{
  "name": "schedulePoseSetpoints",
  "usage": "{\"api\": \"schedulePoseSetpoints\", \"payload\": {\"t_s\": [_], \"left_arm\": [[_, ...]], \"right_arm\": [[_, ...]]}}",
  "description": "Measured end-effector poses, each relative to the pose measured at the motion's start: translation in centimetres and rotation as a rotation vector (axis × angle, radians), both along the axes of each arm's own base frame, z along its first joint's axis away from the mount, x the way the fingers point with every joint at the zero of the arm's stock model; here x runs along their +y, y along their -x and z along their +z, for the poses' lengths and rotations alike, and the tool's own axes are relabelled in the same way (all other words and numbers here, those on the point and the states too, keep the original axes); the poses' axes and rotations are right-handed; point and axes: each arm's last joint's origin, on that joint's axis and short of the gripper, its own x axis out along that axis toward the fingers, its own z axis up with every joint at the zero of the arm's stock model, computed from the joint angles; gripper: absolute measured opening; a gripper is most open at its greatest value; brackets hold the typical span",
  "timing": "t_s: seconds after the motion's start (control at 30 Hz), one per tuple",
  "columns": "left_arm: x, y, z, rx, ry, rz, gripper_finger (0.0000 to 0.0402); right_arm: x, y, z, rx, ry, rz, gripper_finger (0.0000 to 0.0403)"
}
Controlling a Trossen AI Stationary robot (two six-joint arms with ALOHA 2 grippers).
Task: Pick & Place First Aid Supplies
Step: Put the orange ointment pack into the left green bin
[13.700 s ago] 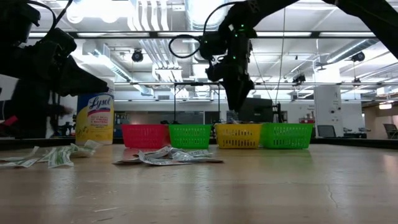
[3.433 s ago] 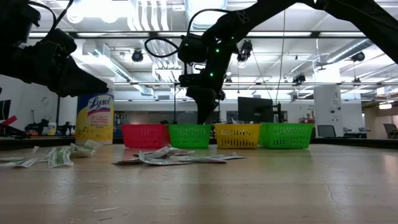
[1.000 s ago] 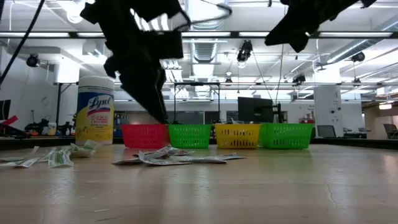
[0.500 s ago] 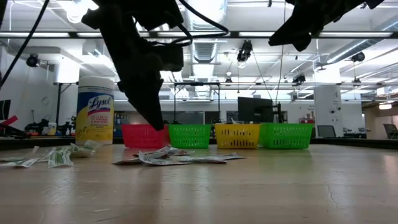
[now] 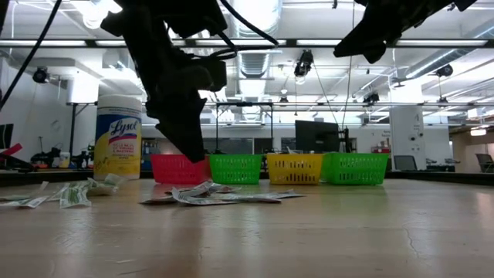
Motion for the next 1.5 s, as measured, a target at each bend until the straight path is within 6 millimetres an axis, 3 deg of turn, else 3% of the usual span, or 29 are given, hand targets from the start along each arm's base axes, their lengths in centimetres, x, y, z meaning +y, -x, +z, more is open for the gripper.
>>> {"api": "schedulePoseSetpoints", "payload": {"t_s": [0.4, 0.7, 0.9, 1.1, 1.5], "left_arm": [[0.3, 1.0, -1.7, 0.024, 0.057, 0.127, 0.0158], [0.2, 0.8, -1.6, -0.002, 0.07, 0.12, 0.0158], [0.3, 1.0, -2.2, -0.002, 0.068, 0.127, 0.0158], [0.4, 1.0, -2.7, -0.014, 0.071, 0.145, 0.0158], [0.3, 0.3, -5.8, 0.06, 0.065, 0.21, 0.0133]], "right_arm": [[0.1, 0.5, 0.4, -0.02, 0.067, 0.048, 0.0052], [0.1, 2.8, -0.8, -0.17, 0.003, 0.014, 0.0052], [0.2, 4.0, -0.4, -0.232, -0.04, 0.033, 0.0052], [0.2, 4.2, -0.3, -0.239, -0.036, 0.034, 0.0052], [0.2, 3.9, -0.5, -0.218, -0.019, 0.041, 0.0052]]}}
